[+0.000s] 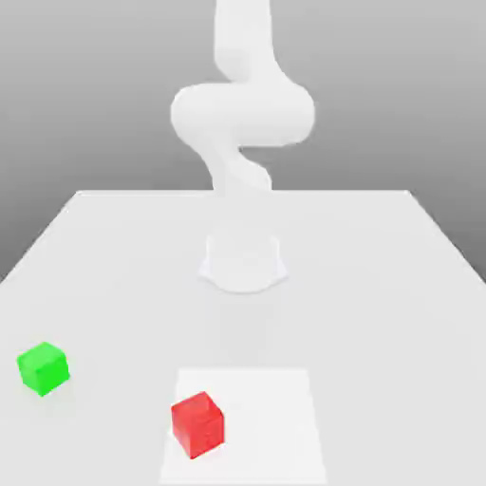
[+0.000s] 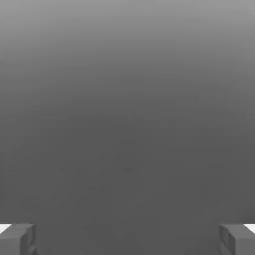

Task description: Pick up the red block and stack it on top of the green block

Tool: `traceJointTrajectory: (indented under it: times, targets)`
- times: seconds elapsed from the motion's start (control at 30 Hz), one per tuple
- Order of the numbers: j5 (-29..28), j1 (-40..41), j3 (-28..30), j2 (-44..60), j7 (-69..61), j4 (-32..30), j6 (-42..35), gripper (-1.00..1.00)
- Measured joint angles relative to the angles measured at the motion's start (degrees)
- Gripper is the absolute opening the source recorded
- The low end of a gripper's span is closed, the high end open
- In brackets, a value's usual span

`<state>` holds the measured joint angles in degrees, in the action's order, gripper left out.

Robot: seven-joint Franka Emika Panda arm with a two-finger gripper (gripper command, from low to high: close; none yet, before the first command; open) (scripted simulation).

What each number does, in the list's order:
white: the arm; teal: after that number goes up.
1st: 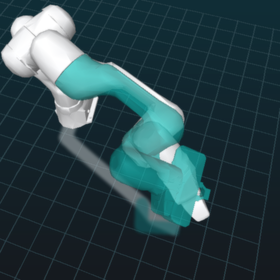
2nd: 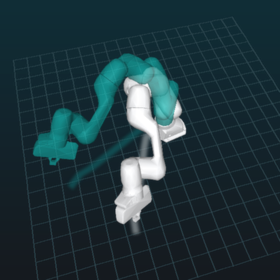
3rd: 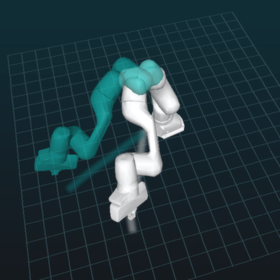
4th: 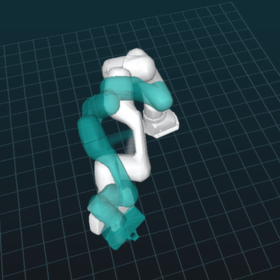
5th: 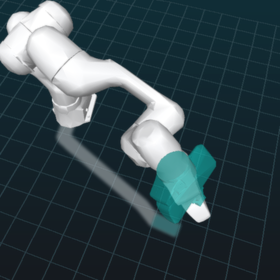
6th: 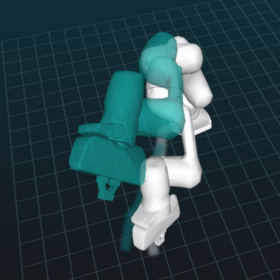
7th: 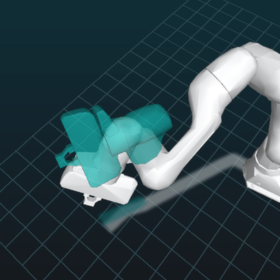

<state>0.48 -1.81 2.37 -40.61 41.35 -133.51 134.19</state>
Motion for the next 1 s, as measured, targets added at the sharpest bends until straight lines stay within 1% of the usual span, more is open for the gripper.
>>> traceJointTrajectory:
  times: [0.3, 0.53, 0.77, 0.93, 0.97, 1.0]
  targets:
    - [2.92, -5.21, 7.54, 19.08, -17.17, -6.29, 8.75, 0.0]
    - [5.41, -6.8, 10.8, 33.69, -30.46, -11.09, 15.41, 0.0]
    - [4.77, -5.2, 11.22, 47.8, -40.75, -15.46, 22.58, 0.0]
    - [9.94, -1.83, 6.81, 58.11, -45.46, -14.27, 30.72, 0.0]
    - [10.6, -1.31, 6.15, 59.28, -45.96, -14.1, 31.68, -1.0]
    - [10.6, -1.31, 6.15, 59.28, -45.96, -14.1, 31.68, -1.0]
